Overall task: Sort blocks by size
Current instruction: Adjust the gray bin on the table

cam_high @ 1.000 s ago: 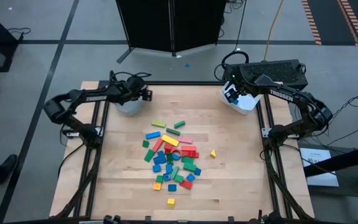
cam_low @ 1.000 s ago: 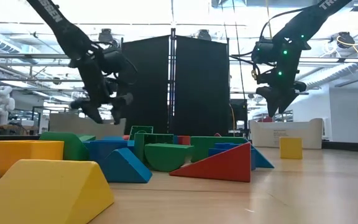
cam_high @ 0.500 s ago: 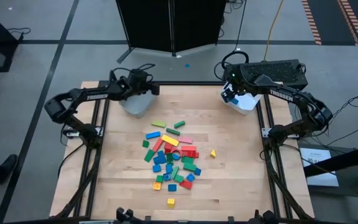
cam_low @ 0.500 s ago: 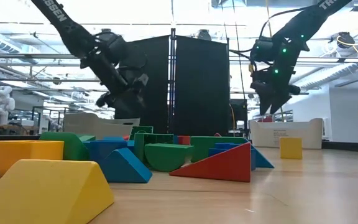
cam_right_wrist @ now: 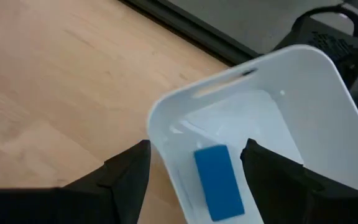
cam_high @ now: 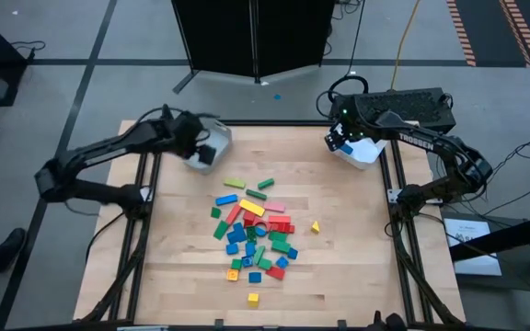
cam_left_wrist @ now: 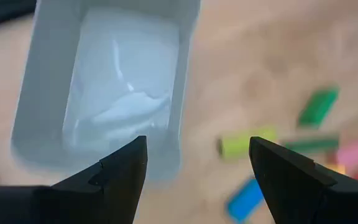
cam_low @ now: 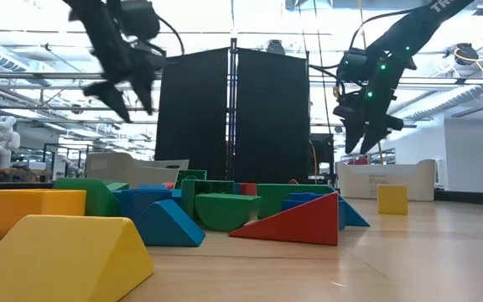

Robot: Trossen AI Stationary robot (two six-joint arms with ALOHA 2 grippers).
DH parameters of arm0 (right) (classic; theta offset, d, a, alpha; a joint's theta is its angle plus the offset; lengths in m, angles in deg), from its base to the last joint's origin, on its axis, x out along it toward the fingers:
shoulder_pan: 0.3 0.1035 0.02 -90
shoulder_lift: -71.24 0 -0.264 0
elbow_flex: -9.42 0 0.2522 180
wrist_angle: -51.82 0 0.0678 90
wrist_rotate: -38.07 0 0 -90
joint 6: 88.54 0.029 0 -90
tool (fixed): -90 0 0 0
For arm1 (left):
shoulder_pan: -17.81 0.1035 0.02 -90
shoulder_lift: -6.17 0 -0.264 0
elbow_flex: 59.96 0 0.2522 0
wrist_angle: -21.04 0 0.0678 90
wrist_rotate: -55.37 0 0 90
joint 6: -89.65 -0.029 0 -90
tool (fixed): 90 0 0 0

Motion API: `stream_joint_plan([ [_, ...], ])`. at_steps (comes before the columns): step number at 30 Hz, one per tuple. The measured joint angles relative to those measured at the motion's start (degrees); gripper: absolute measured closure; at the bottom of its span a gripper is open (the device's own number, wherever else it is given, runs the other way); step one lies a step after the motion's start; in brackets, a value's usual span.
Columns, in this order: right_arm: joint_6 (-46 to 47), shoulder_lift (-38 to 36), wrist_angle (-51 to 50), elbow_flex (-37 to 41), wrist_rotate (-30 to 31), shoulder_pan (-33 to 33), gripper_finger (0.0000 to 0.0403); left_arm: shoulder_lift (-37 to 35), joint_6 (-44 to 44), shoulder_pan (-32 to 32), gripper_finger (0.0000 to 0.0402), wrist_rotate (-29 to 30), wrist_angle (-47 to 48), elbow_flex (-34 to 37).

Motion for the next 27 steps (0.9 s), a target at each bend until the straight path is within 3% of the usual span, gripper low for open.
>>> stream_joint_plan([
  [3, 0.0, 0.0, 1.3, 0.0, 0.0, 0.5, 0.0161, -3.9, 1.2, -2.7, 0.0121, -2.4, 3.0, 1.5],
  [9, 0.2, 0.0, 3.1, 0.0, 0.0, 0.7, 0.0161, -6.2, 5.1, -6.8, 0.0121, -4.7, -1.1, 6.7],
  [18, 0.1, 0.0, 3.3, 0.0, 0.0, 0.7, 0.0161, -3.4, 4.8, -9.7, 0.0121, -7.3, -15.5, 14.8],
  [27, -0.4, 0.0, 3.3, 0.0, 0.0, 0.7, 0.0161, 3.4, 0.2, -9.3, 0.0121, -5.7, -14.7, 16.5],
])
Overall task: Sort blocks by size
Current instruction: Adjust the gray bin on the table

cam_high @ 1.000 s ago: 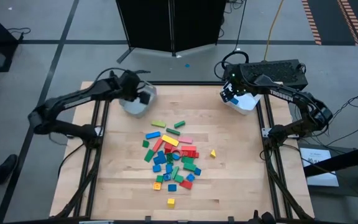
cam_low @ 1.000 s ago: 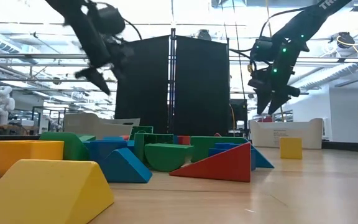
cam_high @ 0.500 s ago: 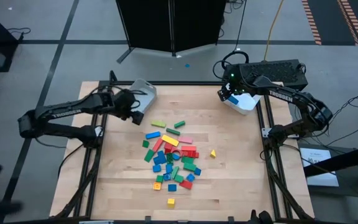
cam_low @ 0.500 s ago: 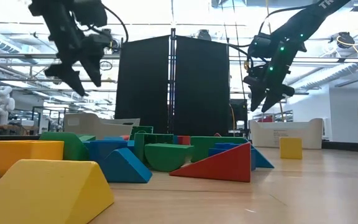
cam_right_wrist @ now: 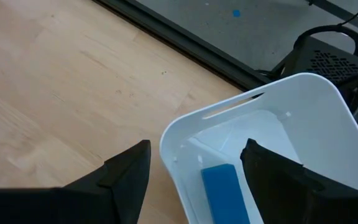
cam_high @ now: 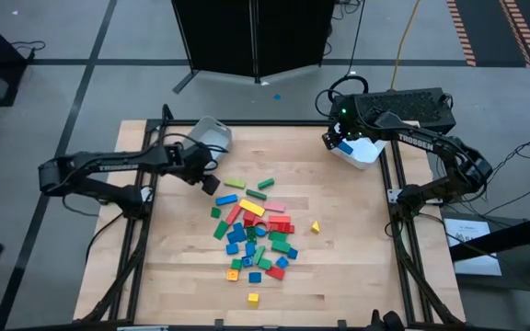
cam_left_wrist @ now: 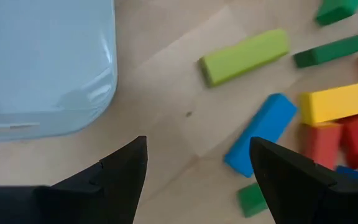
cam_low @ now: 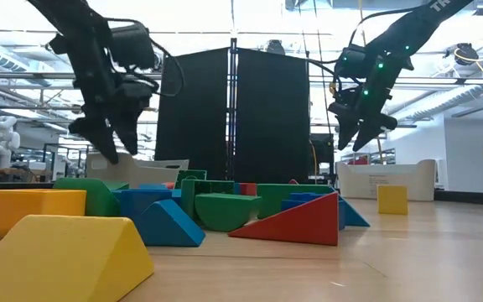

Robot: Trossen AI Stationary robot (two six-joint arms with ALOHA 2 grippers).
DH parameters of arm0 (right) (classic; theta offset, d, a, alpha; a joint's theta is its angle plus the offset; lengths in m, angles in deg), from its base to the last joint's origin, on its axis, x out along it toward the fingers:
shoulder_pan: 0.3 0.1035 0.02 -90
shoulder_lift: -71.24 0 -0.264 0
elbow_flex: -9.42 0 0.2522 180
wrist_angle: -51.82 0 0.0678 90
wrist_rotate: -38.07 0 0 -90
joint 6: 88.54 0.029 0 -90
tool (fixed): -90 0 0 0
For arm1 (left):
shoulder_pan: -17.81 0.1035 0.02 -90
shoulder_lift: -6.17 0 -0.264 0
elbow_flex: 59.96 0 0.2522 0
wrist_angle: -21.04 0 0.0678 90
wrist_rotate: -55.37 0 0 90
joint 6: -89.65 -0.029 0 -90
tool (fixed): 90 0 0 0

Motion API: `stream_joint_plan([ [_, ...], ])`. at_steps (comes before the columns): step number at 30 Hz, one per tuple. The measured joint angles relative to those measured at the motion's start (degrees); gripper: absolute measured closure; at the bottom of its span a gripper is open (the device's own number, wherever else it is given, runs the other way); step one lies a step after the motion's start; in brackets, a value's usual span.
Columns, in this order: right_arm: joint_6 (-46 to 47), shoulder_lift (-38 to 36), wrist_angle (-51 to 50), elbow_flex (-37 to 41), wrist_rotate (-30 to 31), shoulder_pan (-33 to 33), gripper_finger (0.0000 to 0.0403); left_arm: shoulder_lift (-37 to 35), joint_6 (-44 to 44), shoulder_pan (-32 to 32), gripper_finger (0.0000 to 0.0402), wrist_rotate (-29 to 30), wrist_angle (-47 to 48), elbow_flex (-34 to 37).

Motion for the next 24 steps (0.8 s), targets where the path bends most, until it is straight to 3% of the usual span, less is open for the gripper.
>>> stream_joint_plan([
  [9, 0.0, 0.0, -0.1, 0.0, 0.0, 0.0, 0.0161, 1.8, -1.6, 0.0, 0.0121, 10.2, 0.0, 0.0],
  [24, -0.1, 0.0, 0.0, 0.0, 0.0, 0.0, 0.0161, 1.8, -4.2, 2.2, 0.0121, 18.9, 4.5, 0.0],
])
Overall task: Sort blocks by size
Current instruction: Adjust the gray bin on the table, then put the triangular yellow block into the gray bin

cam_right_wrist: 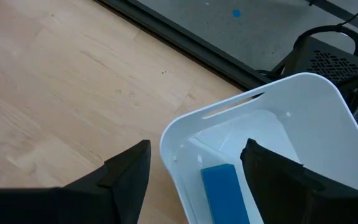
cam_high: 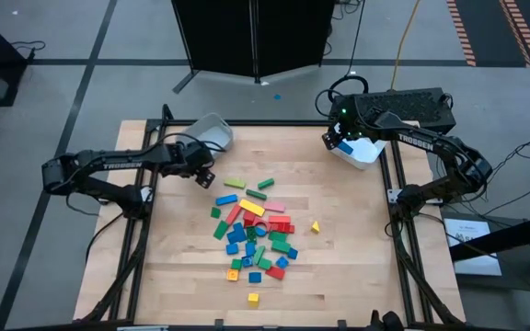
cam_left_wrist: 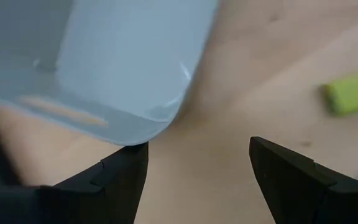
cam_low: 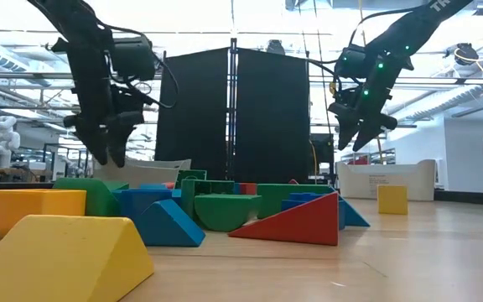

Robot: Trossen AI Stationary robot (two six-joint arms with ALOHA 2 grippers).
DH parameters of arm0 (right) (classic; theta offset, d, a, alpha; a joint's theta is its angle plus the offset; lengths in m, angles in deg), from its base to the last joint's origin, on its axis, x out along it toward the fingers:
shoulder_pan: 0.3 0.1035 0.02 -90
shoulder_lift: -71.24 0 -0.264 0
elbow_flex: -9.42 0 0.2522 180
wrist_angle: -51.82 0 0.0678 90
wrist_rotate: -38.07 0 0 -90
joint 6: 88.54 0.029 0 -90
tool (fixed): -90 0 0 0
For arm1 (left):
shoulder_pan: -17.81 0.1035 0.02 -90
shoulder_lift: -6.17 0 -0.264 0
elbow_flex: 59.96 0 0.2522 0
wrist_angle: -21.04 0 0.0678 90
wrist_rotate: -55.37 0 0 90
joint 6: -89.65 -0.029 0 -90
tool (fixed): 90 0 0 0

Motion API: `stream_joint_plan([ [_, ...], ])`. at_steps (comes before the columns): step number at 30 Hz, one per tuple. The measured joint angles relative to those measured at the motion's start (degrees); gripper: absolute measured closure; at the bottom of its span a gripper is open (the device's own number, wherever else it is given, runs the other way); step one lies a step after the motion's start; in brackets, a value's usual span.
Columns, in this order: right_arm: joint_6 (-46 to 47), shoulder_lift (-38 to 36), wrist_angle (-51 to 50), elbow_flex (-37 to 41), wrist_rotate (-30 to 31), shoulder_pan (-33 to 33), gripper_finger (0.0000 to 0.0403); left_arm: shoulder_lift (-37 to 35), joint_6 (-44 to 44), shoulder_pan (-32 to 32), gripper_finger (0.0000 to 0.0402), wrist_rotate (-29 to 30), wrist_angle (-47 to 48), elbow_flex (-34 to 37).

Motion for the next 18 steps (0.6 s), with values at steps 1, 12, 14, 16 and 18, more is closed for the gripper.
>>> stream_joint_plan([
  [1, -0.2, 0.0, 0.0, 0.0, -0.2, 0.0, 0.0161, 0.0, 0.0, 0.1, 0.0121, 1.0, 0.5, 0.0],
  [12, -6.0, 0.0, 7.5, 0.0, -26.5, 5.4, 0.0161, -5.4, -0.2, -0.2, 0.0121, 0.2, 0.9, -3.3],
  [14, -6.4, 0.0, 6.8, 0.0, -29.5, 9.4, 0.0161, -7.4, -0.3, -0.4, 0.0121, -0.4, 1.1, -4.8],
  [16, -7.5, 0.0, 3.2, 0.0, -29.7, 14.4, 0.0161, -9.6, -0.3, -0.7, 0.0121, -0.6, 1.0, -6.2],
  [18, -7.7, 0.0, -0.8, 0.0, -27.6, 20.2, 0.0161, -11.8, -0.3, -1.0, 0.0121, -0.9, 1.0, -7.5],
])
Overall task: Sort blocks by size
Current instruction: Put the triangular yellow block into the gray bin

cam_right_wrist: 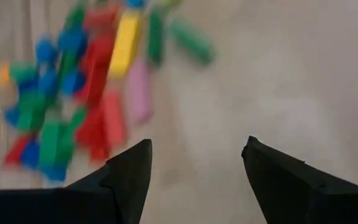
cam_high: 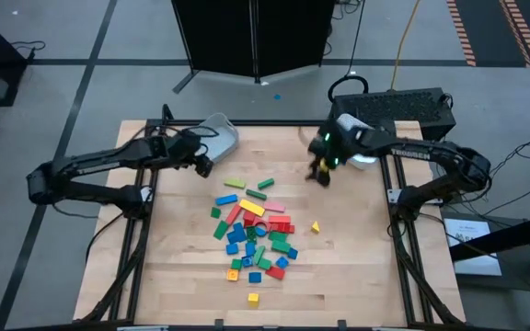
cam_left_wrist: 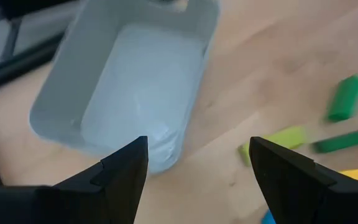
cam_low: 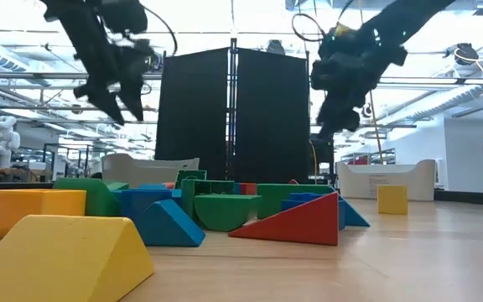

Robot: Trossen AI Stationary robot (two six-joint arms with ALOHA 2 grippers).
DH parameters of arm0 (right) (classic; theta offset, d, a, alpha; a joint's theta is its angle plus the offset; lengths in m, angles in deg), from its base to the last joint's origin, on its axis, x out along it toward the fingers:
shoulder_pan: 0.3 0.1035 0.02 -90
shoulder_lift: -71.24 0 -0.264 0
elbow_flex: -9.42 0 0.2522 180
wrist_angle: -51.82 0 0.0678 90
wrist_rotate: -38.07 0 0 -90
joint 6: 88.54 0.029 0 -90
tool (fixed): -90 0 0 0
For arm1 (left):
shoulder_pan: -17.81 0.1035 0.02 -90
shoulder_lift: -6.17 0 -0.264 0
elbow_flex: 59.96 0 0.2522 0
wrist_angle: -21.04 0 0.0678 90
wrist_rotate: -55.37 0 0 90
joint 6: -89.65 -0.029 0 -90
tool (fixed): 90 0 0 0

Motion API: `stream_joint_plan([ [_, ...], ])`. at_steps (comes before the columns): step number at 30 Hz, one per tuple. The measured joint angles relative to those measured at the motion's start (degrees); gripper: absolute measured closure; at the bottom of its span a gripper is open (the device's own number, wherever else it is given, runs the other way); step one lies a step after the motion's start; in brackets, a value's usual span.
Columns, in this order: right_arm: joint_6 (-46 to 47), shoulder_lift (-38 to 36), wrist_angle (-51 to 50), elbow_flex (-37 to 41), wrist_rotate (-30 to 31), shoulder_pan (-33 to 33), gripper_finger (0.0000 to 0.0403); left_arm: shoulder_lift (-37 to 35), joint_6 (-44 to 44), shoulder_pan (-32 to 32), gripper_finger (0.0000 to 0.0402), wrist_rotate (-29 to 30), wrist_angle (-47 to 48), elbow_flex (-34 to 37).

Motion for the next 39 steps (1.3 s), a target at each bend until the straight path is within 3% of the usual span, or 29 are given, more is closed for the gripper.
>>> stream_joint_plan([
  [4, 7.9, 0.0, -5.0, 0.0, 12.9, 11.0, 0.0161, -4.0, 0.0, -0.3, 0.0121, 0.4, 0.0, -1.7],
  [6, 17.8, 0.0, -7.2, 0.0, 20.8, 15.0, 0.0161, -5.7, 0.0, -0.3, 0.0121, 0.7, 0.0, -2.3],
  [8, 27.8, 0.0, -9.4, 0.0, 24.6, 18.2, 0.0161, -7.3, 0.0, -0.3, 0.0121, 0.8, 0.1, -2.6],
  [13, 45.6, 0.0, -11.6, 0.0, 24.7, 24.0, 0.0161, -10.8, 0.0, -0.3, 0.0121, -0.1, 0.1, -3.3],
  [23, 68.0, 1.2, -11.5, 0.0, 26.2, 35.4, 0.0160, -15.2, -3.0, -0.3, 0.0121, -0.6, 1.0, -3.9],
  [30, 73.2, 9.3, -5.8, 0.0, 24.5, 39.9, 0.0160, -15.6, -4.6, -0.3, 0.0121, -0.6, 1.1, -3.9],
  [39, 74.4, 18.5, -4.9, -0.1, 23.2, 39.1, 0.0167, -15.6, -5.8, -0.3, 0.0120, -0.6, 1.0, -3.9],
])
